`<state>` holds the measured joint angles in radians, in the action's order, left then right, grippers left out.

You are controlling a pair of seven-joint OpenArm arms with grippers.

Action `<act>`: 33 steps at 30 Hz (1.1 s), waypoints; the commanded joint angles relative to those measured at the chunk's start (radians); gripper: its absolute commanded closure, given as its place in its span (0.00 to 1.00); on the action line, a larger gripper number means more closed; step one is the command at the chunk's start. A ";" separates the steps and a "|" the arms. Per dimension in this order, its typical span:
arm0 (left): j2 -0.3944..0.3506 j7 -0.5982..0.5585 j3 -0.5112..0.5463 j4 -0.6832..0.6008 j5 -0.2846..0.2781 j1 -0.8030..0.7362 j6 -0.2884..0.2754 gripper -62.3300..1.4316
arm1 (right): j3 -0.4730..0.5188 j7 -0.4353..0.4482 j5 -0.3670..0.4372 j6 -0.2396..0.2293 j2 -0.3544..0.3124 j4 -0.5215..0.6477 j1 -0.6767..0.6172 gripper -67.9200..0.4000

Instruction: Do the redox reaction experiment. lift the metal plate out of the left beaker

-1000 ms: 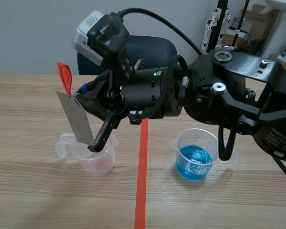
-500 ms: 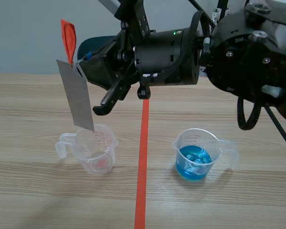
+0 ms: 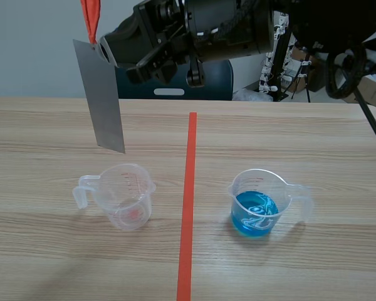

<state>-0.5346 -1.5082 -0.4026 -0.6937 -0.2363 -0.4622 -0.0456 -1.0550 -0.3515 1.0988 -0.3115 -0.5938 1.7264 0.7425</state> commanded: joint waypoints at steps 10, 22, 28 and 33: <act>0.000 -0.046 0.008 -0.007 -0.006 0.000 -0.002 0.00 | 0.014 0.001 0.090 -0.019 -0.041 0.014 0.078 0.97; 0.000 -0.046 0.008 -0.007 -0.006 0.000 -0.002 0.00 | 0.014 -0.021 0.126 -0.031 -0.041 0.014 0.089 0.97; 0.000 -0.046 0.008 -0.007 -0.006 0.000 -0.002 0.00 | 0.014 -0.021 0.126 -0.031 -0.041 0.014 0.089 0.97; 0.000 -0.046 0.008 -0.007 -0.006 0.000 -0.002 0.00 | 0.014 -0.021 0.126 -0.031 -0.041 0.014 0.089 0.97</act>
<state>-0.5346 -1.5082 -0.4026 -0.6937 -0.2367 -0.4622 -0.0456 -1.0550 -0.3908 1.2095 -0.3408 -0.6292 1.7264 0.8036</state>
